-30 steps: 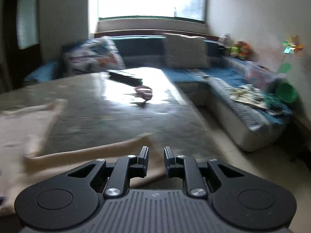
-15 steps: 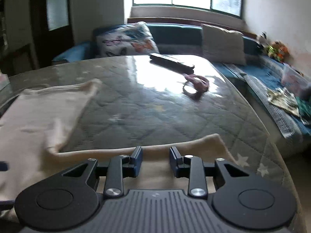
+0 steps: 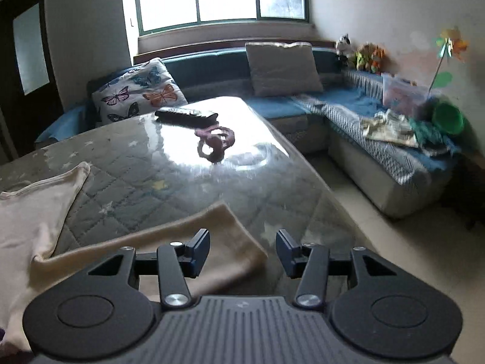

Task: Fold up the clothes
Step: 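Grasp the sweatshirt sleeve cuff with the right gripper and lift it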

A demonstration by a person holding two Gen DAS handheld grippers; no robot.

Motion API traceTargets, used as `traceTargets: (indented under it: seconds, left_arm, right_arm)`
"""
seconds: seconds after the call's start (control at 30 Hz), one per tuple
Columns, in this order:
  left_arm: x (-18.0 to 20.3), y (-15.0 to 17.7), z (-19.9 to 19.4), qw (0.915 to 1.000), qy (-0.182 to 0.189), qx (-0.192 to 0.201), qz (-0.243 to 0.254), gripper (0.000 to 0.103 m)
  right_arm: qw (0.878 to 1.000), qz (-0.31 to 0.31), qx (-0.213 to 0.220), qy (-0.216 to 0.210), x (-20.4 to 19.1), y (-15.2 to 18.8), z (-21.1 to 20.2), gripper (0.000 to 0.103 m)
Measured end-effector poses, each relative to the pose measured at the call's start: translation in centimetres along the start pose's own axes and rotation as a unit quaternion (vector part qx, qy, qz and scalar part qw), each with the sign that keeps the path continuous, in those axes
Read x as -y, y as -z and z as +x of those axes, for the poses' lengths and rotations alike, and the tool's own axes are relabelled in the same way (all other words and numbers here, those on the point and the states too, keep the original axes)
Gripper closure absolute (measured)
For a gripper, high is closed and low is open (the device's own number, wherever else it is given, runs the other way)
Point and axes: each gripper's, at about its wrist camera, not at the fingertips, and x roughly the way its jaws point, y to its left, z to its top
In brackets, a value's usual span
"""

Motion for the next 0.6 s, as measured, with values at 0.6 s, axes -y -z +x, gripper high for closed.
traceTargets:
  seconds: [0.6]
  left_arm:
    - [-1.3, -0.7, 0.6, 0.9989, -0.033, -0.012, -0.031, 0.000]
  right_arm:
    - [0.999, 0.031, 0.015, 0.004, -0.4, -0.1, 1.2, 0.095]
